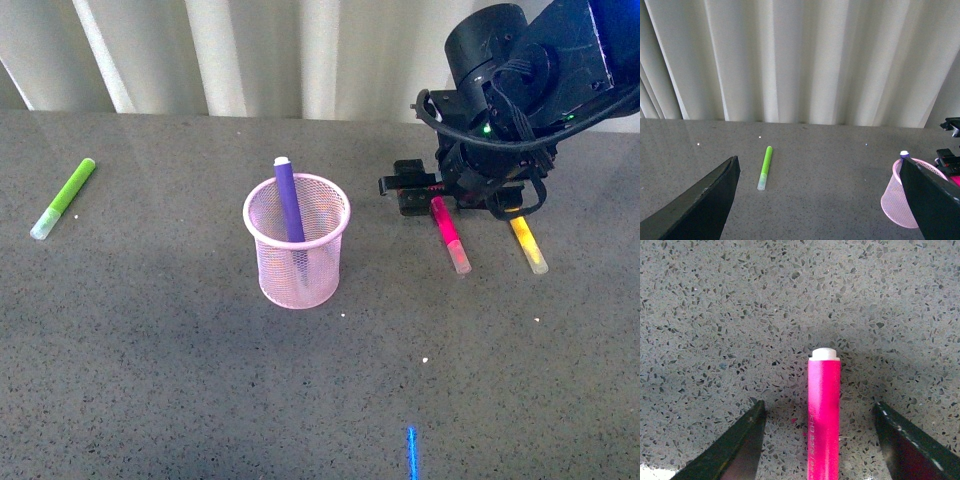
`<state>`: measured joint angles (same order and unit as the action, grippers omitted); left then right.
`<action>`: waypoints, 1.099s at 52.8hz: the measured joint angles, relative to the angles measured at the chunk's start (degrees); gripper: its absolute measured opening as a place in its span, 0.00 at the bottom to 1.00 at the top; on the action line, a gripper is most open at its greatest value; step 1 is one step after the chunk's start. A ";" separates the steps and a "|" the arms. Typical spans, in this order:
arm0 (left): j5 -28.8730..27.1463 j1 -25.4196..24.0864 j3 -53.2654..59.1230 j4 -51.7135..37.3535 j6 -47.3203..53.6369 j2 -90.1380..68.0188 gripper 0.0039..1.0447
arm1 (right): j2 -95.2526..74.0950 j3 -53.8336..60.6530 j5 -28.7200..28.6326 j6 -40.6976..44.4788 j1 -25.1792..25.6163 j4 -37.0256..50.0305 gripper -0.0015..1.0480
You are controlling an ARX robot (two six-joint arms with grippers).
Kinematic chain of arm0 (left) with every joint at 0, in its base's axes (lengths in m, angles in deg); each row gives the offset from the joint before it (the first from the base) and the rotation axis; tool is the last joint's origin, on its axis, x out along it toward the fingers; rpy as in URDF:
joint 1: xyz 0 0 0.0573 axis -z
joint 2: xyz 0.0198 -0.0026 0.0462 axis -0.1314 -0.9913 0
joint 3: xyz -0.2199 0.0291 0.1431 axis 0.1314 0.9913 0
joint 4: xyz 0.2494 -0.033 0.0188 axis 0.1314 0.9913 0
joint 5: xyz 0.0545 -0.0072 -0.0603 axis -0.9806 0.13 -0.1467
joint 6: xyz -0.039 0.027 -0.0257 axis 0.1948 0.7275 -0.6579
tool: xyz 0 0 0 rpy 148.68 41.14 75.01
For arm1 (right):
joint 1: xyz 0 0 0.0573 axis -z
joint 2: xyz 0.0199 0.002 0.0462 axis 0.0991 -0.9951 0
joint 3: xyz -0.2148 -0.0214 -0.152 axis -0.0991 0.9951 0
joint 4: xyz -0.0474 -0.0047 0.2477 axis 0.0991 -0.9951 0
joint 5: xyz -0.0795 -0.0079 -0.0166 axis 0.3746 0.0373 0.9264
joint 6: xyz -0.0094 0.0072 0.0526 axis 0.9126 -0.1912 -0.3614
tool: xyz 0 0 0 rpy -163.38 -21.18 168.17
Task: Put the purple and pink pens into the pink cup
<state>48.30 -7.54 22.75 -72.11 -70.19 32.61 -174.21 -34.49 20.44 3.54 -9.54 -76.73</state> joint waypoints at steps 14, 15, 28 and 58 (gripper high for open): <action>0.00 0.00 0.00 0.00 0.00 0.00 0.94 | 0.42 1.36 -0.26 -0.15 0.92 1.81 0.15; -0.02 0.00 0.00 0.00 0.00 0.00 0.94 | 0.46 1.42 -0.26 -0.15 0.96 1.92 0.14; -0.02 0.00 0.00 0.00 0.00 0.00 0.94 | 4.70 7.63 -3.10 -3.54 1.60 11.87 0.11; 0.00 0.00 0.00 0.00 0.00 0.00 0.94 | 29.97 29.07 -10.25 -8.22 -9.03 57.24 0.11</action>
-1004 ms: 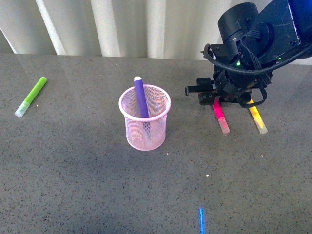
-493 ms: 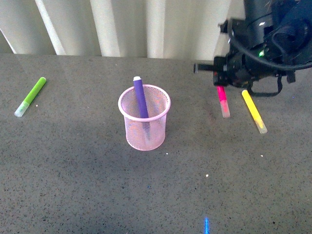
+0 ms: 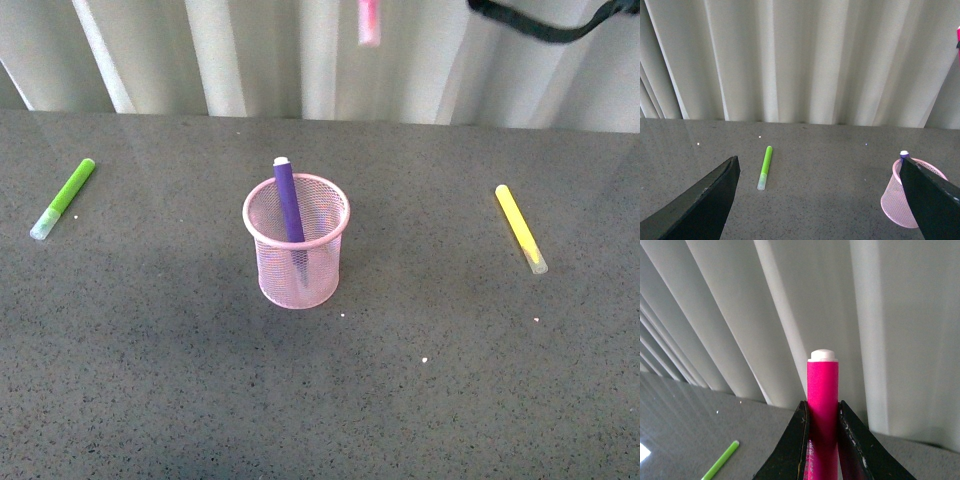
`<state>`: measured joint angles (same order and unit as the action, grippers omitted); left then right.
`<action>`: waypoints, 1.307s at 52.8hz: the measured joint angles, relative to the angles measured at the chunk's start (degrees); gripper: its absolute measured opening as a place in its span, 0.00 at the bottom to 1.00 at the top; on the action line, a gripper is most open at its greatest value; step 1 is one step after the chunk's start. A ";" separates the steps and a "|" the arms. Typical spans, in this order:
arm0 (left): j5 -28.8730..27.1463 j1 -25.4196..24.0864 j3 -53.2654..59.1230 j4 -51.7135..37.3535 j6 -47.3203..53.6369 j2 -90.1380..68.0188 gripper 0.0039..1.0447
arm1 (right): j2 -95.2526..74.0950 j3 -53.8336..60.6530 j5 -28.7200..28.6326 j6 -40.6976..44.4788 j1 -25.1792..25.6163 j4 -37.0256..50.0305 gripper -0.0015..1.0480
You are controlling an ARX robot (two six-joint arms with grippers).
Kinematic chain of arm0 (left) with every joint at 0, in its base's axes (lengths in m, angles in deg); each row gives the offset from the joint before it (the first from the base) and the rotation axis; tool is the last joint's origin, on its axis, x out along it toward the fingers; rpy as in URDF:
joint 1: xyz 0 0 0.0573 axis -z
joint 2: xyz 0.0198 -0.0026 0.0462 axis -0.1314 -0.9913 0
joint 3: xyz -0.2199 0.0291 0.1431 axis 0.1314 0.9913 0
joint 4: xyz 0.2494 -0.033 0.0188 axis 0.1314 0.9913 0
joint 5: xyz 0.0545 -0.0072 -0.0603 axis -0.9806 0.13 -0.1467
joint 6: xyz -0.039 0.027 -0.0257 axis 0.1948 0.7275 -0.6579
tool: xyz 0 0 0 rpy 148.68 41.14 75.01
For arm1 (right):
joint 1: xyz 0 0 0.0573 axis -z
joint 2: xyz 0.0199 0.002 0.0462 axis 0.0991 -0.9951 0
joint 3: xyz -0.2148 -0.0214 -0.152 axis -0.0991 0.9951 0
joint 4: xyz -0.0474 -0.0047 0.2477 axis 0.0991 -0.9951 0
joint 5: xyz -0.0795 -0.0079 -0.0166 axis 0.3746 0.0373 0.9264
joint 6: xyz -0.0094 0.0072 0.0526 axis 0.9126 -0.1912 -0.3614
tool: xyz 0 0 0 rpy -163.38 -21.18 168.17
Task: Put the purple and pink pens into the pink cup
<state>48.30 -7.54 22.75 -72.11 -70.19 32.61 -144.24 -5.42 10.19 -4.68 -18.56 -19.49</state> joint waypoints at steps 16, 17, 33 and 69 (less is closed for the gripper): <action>-0.02 0.00 0.00 0.00 0.00 0.00 0.94 | -8.79 -0.59 3.32 0.90 -7.58 1.46 0.11; -0.02 0.00 0.00 0.00 0.00 0.00 0.94 | -9.29 -0.81 3.39 0.92 -8.02 1.46 0.11; -0.02 0.00 0.00 0.00 0.00 0.00 0.94 | -11.98 -0.90 4.35 1.46 -9.42 2.49 0.11; 0.00 0.00 0.00 0.00 0.00 0.00 0.94 | -13.40 3.96 3.85 5.18 -10.78 5.92 0.11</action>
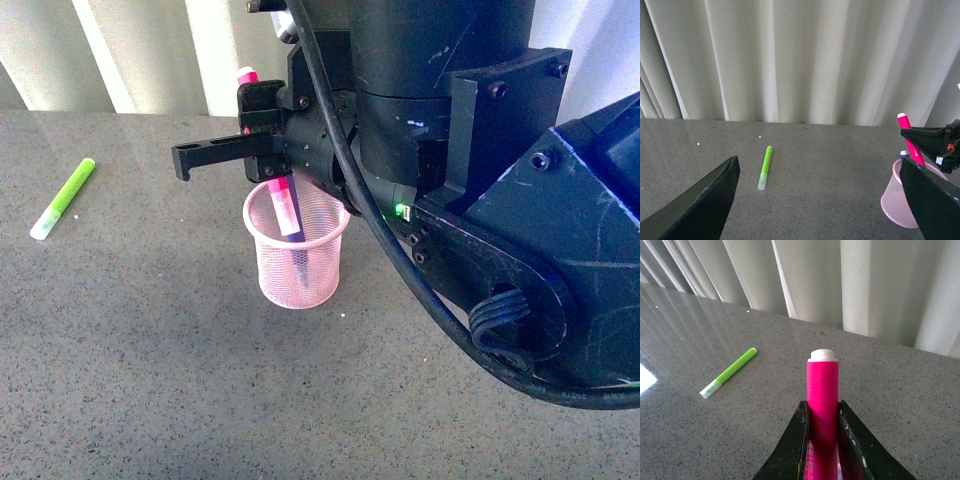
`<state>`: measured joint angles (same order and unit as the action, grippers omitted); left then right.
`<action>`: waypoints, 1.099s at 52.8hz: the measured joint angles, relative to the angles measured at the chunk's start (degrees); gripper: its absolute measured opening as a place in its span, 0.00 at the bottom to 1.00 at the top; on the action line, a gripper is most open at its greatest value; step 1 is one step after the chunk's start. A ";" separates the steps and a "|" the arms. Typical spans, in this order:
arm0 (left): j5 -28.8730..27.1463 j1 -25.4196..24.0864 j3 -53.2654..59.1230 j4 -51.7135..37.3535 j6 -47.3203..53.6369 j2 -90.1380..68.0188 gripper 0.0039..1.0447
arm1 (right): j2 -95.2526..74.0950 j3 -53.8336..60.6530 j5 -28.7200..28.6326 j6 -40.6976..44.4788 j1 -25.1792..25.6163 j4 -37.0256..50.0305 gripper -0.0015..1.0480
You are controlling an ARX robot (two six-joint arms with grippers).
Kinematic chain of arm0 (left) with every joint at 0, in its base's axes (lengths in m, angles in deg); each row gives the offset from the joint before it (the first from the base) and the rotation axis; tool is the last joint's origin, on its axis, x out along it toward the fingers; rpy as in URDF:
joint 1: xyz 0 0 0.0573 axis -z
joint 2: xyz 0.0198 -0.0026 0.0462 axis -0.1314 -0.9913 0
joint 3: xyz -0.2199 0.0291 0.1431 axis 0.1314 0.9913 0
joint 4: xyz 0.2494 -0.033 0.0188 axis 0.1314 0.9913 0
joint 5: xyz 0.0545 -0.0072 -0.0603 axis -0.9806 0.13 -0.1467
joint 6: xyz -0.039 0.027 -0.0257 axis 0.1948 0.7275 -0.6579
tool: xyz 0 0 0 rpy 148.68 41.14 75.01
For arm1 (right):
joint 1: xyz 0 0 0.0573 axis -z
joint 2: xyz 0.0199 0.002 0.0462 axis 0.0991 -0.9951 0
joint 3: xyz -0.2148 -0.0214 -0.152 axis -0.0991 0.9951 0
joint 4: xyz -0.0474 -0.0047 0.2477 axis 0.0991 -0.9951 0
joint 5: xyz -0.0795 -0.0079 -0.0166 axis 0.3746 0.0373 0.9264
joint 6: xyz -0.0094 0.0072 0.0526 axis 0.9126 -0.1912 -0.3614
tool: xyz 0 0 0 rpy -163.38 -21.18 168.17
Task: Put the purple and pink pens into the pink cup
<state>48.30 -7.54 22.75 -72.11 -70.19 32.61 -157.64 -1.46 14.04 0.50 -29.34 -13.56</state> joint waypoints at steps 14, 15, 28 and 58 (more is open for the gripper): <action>-0.02 0.00 0.00 0.00 0.00 0.00 0.94 | 0.00 0.57 -0.70 0.61 0.37 0.68 0.18; 0.00 0.00 0.00 0.00 0.00 0.00 0.94 | 0.00 0.61 -0.85 0.61 0.42 0.70 0.22; -0.02 0.00 0.00 0.00 0.00 0.00 0.94 | 0.04 0.79 -1.27 0.79 1.49 0.83 0.72; -0.02 0.00 0.00 0.00 0.00 0.00 0.94 | 31.76 14.64 4.70 7.10 10.10 -3.67 0.93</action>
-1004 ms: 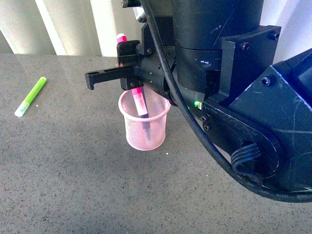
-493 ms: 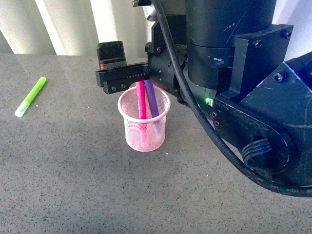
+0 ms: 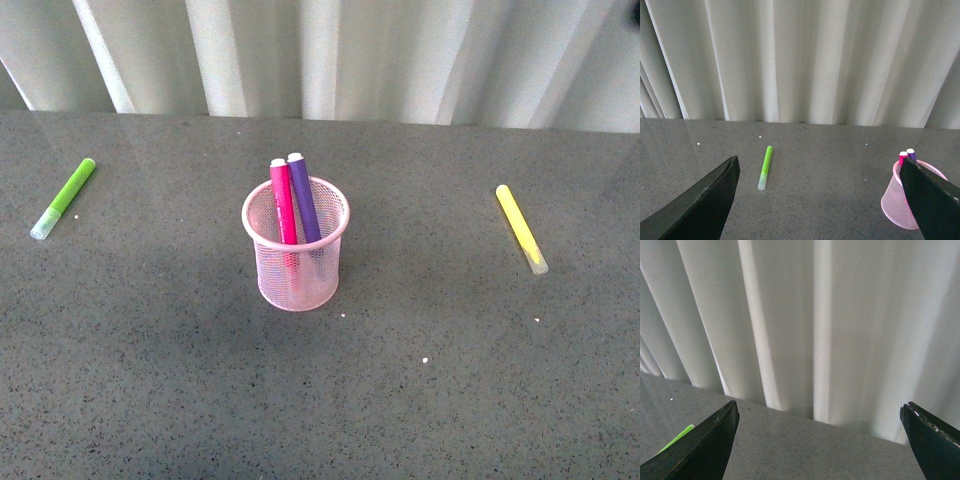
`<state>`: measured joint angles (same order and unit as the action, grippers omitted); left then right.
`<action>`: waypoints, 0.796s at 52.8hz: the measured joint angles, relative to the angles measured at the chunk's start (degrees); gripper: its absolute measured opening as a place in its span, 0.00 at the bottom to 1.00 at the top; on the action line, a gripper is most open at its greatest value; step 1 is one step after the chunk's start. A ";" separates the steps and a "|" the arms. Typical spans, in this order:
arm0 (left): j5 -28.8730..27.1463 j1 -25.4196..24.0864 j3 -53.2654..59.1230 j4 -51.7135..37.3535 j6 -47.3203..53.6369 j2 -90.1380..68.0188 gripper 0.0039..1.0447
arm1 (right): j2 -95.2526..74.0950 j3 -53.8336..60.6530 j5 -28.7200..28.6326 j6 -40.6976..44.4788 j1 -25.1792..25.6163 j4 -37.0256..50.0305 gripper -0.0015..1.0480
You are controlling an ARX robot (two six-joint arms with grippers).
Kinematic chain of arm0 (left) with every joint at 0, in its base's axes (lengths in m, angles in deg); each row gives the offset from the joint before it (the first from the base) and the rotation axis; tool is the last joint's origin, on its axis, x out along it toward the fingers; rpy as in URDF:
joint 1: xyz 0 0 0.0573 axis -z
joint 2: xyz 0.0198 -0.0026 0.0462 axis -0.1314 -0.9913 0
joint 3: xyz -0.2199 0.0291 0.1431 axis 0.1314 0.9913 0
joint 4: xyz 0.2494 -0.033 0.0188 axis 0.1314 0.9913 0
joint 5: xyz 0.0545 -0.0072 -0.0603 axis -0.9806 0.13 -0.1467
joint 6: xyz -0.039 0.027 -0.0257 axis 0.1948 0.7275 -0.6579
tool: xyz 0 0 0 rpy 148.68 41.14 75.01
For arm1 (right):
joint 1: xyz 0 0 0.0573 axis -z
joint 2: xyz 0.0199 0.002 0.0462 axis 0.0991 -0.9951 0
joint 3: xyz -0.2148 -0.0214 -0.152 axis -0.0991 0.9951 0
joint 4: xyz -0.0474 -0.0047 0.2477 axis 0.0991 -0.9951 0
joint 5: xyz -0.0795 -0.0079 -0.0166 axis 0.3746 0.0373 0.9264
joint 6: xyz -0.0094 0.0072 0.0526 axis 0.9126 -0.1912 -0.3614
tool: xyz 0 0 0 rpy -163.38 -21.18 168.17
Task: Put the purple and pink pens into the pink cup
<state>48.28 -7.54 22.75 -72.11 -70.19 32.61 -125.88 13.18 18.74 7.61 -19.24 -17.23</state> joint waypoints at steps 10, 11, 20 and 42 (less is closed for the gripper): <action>0.00 0.00 0.00 0.00 0.00 0.00 0.94 | 25.09 11.47 -4.13 3.63 7.78 -8.74 0.93; 0.00 0.00 0.00 0.00 0.00 0.00 0.94 | 27.52 12.46 -4.83 3.98 8.61 -9.73 0.93; 0.02 0.00 0.00 0.00 0.00 0.00 0.94 | 42.47 17.79 -9.25 5.60 15.91 -17.94 0.93; 0.02 0.00 0.00 0.00 0.00 0.00 0.94 | 54.80 30.05 -2.47 3.26 24.79 -26.69 0.40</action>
<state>48.30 -7.54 22.75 -72.11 -70.19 32.61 -71.09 43.24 16.27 10.86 5.55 -43.92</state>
